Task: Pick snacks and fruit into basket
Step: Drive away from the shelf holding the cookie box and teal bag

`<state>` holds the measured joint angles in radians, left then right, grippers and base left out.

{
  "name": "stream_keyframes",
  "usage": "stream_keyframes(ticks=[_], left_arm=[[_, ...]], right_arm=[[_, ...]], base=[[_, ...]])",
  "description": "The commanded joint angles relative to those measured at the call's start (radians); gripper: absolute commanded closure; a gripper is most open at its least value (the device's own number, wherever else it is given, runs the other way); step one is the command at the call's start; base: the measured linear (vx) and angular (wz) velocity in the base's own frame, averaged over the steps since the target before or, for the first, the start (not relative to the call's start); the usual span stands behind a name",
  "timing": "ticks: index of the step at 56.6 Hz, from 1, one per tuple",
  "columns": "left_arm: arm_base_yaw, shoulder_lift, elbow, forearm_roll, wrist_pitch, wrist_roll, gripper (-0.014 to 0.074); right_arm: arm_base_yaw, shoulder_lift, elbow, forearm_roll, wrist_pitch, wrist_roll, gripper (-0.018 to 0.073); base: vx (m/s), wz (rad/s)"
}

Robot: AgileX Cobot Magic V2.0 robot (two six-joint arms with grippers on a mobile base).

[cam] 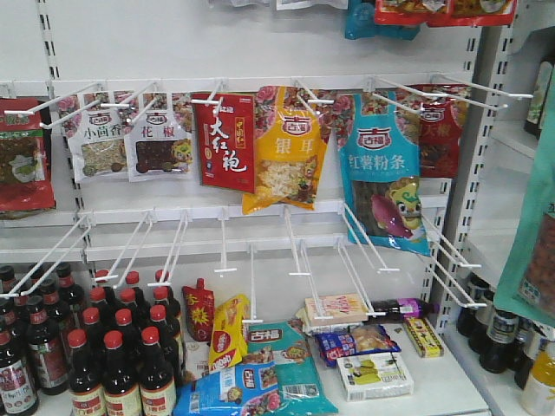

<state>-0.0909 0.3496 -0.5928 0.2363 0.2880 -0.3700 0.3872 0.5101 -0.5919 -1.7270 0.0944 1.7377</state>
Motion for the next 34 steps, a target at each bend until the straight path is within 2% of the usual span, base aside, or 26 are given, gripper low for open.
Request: stream_keyframes(ticks=[1, 19, 34], left_arm=[[0.000, 0.011, -0.034, 0.006, -0.102, 0.000, 0.0594], [0.000, 0.011, -0.034, 0.006, -0.102, 0.000, 0.0594], [0.000, 0.011, -0.034, 0.006, -0.101, 0.000, 0.0594]], right_arm=[[-0.003, 0.001, -0.037, -0.056, 0.022, -0.015, 0.0568], [-0.003, 0.001, -0.037, -0.056, 0.022, -0.015, 0.0568], [-0.003, 0.001, -0.037, -0.056, 0.022, -0.015, 0.0568]], base=[[-0.31, -0.22], [-0.29, -0.29], [-0.24, -0.45]])
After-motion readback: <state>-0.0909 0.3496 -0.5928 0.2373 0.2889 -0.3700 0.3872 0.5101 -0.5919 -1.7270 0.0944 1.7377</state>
